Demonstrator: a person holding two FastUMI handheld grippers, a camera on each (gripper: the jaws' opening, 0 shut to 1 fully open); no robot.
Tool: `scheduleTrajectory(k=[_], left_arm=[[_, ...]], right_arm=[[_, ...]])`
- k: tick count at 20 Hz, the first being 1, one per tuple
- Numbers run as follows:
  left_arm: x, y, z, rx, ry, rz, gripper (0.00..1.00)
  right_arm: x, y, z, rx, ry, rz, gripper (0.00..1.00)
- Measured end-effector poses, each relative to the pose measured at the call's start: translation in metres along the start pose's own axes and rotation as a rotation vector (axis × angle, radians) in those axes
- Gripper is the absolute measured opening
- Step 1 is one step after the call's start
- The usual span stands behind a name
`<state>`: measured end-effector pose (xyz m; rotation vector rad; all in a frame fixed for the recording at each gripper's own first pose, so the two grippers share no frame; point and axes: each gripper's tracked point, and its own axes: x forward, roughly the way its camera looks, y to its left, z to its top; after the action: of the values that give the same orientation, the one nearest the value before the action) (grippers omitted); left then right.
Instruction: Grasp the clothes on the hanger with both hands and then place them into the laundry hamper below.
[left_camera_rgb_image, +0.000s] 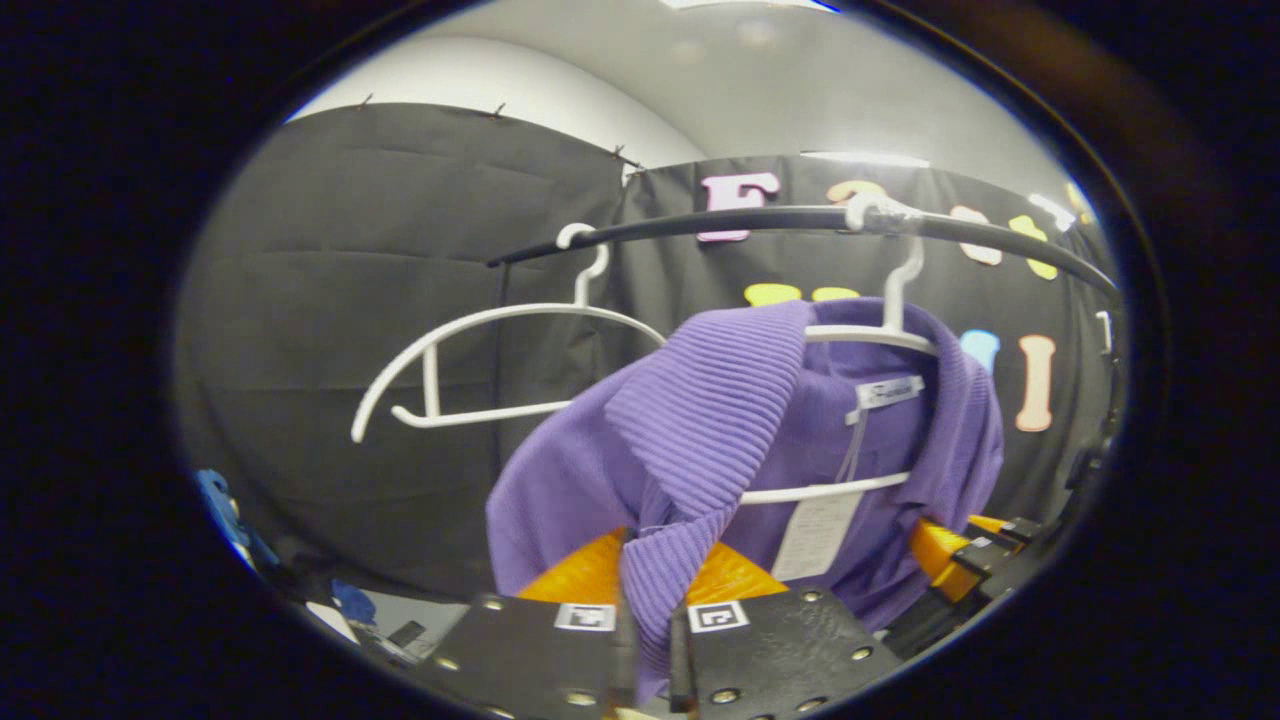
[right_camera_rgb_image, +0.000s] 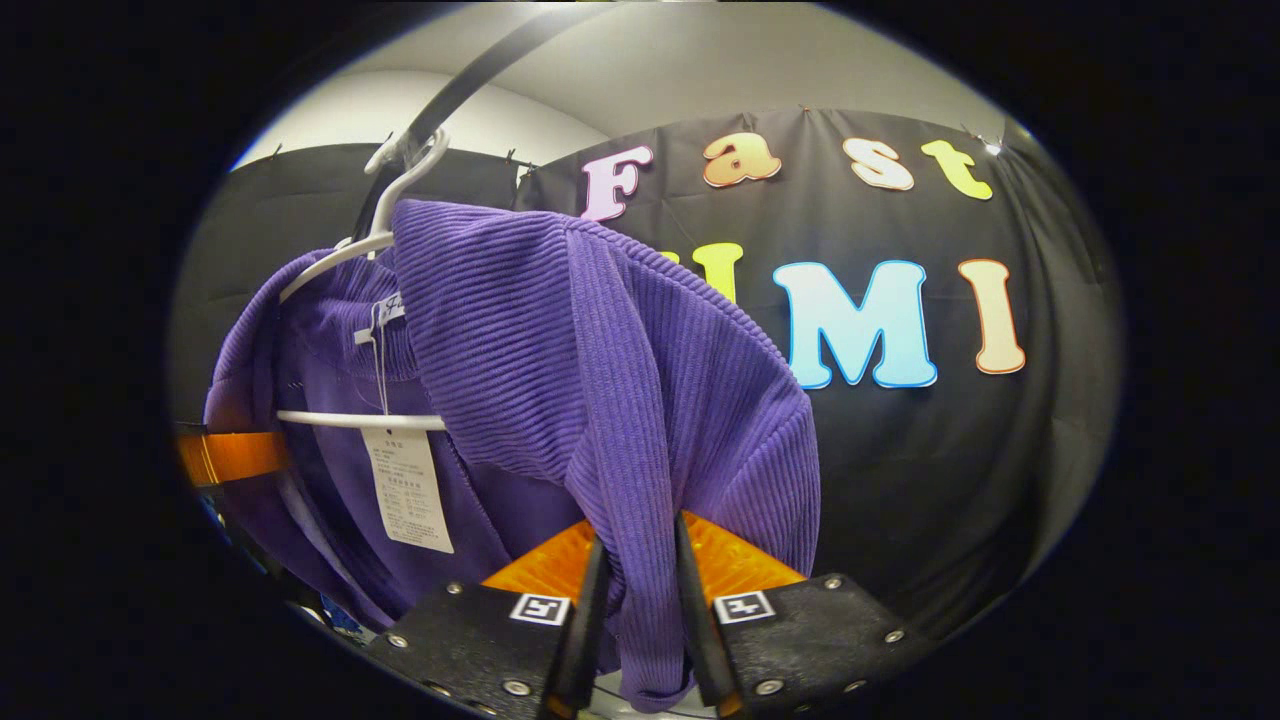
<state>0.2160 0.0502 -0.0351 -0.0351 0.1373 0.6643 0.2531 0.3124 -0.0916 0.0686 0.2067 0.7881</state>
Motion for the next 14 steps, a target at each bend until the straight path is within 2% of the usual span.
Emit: scheduleTrajectory(k=[1, 2, 3, 4, 5, 6, 8, 9, 10, 11, 12, 13, 14], left_arm=[[-0.002, -0.009, -0.002, -0.022, 0.008, -0.046, 0.19], [-0.003, -0.016, -0.004, -0.033, 0.017, -0.075, 0.13], [-0.007, -0.023, -0.006, -0.045, 0.017, -0.115, 0.17], [-0.008, -0.017, -0.006, -0.049, 0.016, -0.120, 0.20], [-0.010, -0.019, -0.006, -0.065, 0.014, -0.143, 0.10], [-0.013, -0.021, -0.007, -0.065, 0.015, -0.155, 0.10], [-0.018, -0.024, -0.003, -0.057, 0.004, -0.165, 0.03], [-0.025, -0.026, 0.001, -0.061, 0.002, -0.173, 0.03], [-0.031, -0.026, 0.006, -0.067, -0.002, -0.183, 0.10], [-0.040, -0.025, 0.011, -0.070, -0.010, -0.194, 0.02], [-0.047, -0.023, 0.019, -0.065, -0.024, -0.201, 0.09], [-0.052, -0.021, 0.027, -0.055, -0.038, -0.210, 0.02], [-0.056, -0.019, 0.035, -0.044, -0.048, -0.219, 0.09]], right_arm=[[0.000, -0.002, 0.002, 0.013, -0.005, 0.005, 0.23], [0.001, -0.004, 0.004, 0.024, -0.011, 0.016, 0.14], [0.000, -0.002, 0.005, 0.035, -0.013, 0.041, 0.10], [0.000, 0.003, 0.002, 0.051, -0.006, 0.071, 0.08], [-0.001, 0.006, 0.000, 0.072, -0.001, 0.096, 0.04], [-0.002, 0.003, 0.003, 0.092, 0.000, 0.116, 0.01], [0.000, -0.005, 0.006, 0.101, -0.004, 0.123, 0.00], [-0.002, -0.010, 0.008, 0.094, -0.009, 0.113, 0.00], [-0.006, -0.010, 0.009, 0.085, -0.015, 0.104, 0.00], [-0.010, -0.012, 0.011, 0.080, -0.018, 0.095, 0.00], [-0.016, -0.011, 0.012, 0.078, -0.021, 0.086, 0.00], [-0.018, -0.014, 0.013, 0.077, -0.024, 0.074, 0.00], [-0.019, -0.015, 0.015, 0.082, -0.027, 0.062, 0.00]])
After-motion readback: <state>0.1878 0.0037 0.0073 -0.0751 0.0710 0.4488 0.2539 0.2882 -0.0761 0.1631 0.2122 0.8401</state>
